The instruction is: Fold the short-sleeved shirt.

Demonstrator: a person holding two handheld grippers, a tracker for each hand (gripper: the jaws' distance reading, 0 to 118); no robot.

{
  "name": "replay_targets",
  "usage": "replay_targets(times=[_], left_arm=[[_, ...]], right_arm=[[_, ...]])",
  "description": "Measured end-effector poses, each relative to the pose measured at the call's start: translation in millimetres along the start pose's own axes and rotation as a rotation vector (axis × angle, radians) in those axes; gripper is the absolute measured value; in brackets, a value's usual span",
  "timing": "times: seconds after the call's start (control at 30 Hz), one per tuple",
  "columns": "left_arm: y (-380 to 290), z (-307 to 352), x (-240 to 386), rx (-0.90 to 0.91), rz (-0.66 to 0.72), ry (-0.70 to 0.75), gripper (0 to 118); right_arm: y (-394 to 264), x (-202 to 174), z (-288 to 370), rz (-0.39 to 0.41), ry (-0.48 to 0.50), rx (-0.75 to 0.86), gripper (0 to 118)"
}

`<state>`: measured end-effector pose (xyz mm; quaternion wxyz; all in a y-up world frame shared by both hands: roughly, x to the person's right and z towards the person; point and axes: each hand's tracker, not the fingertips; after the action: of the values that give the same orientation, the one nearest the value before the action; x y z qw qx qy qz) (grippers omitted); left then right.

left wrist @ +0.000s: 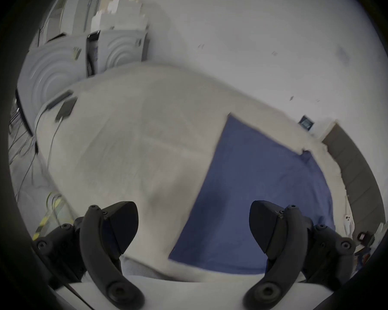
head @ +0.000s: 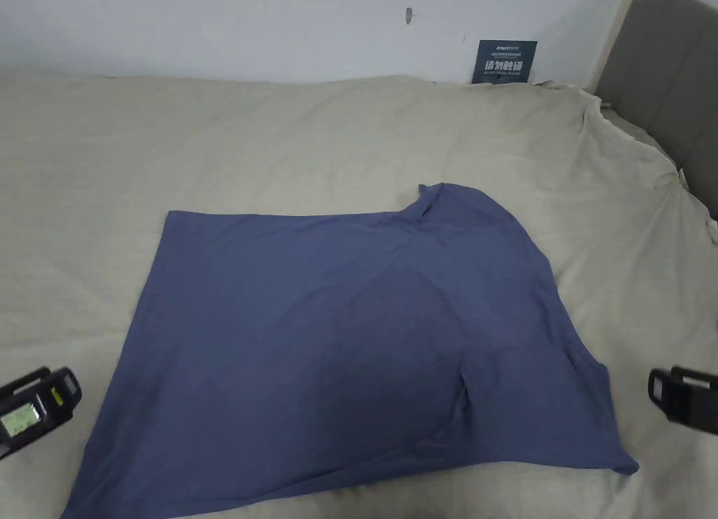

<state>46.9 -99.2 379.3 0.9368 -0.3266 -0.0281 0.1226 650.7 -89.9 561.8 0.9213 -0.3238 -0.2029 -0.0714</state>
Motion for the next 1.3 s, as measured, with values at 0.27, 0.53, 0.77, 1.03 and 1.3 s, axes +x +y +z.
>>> replay_targets(times=[0.27, 0.53, 0.77, 1.03, 1.3], left_arm=[[2, 10, 81, 0.385, -0.218, -0.041, 112], [-22, 18, 117, 0.502, -0.393, -0.125, 72], [-32, 21, 117, 0.484, -0.426, -0.146, 0], [-30, 16, 105, 0.451, -0.371, -0.146, 0], [-22, 16, 93, 0.376, -0.341, -0.141, 0]], right_arm=[[29, -63, 31, 0.024, 0.064, 0.351, 111], [12, -99, 29, -0.035, 0.114, 0.45, 95], [3, -108, 25, -0.013, 0.109, 0.449, 1], [-2, -108, 21, -0.012, 0.103, 0.426, 0], [-5, -101, 16, -0.005, 0.108, 0.398, 0]])
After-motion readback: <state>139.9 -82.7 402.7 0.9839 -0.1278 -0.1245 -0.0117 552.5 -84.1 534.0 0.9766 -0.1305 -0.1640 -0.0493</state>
